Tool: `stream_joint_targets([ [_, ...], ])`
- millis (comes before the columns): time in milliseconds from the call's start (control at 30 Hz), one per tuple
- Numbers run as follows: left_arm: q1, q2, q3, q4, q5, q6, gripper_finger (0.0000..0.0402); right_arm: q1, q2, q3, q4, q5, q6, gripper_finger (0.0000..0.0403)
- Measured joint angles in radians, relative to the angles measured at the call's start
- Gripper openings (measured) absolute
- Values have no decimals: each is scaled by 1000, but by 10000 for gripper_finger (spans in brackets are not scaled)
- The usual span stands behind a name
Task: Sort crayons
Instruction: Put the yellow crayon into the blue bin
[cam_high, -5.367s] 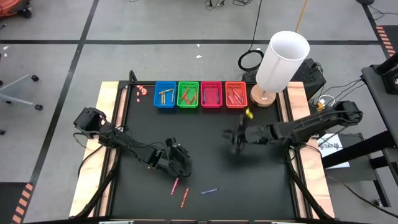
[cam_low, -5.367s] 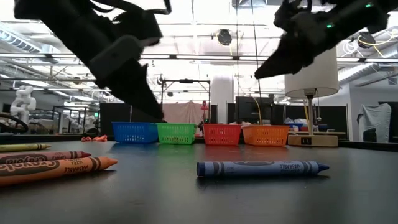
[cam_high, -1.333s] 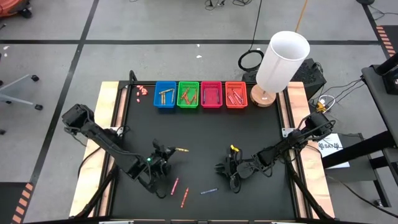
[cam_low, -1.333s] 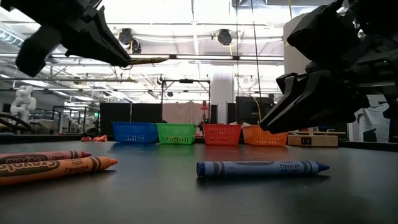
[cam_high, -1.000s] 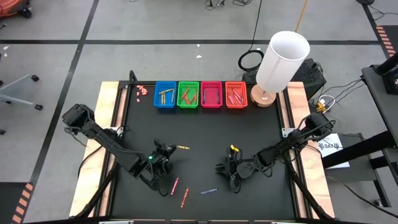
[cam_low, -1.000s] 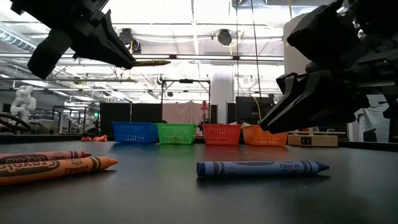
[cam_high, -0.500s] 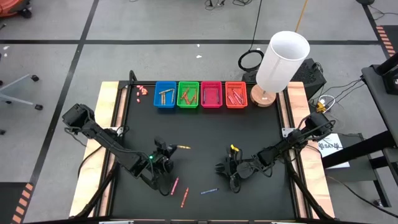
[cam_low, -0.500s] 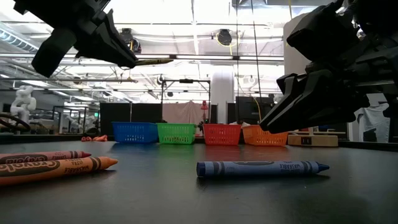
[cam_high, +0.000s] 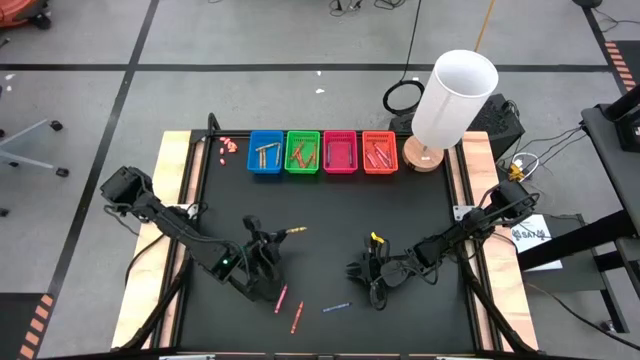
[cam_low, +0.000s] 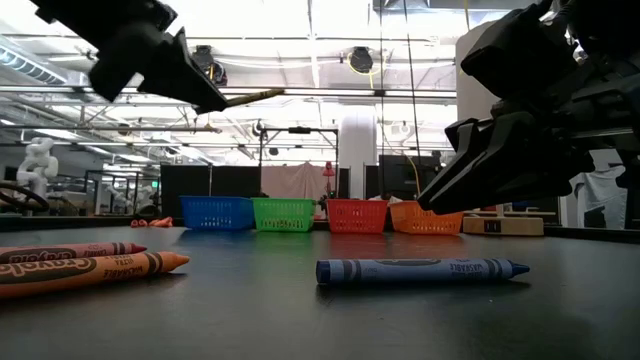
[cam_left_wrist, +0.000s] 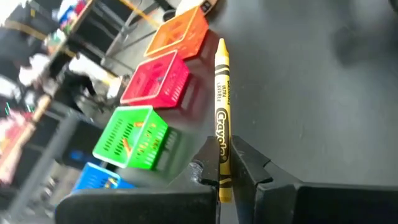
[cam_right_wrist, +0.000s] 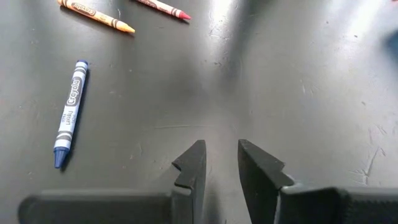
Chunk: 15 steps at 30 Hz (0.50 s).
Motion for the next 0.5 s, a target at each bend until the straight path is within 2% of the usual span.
stream_joint_targets([
  [233, 55, 0, 0, 2, 0, -175, 12, 0, 0, 0, 0, 0, 0, 80],
  [500, 170, 0, 0, 2, -1, -363, 12, 0, 0, 0, 0, 0, 0, 80],
])
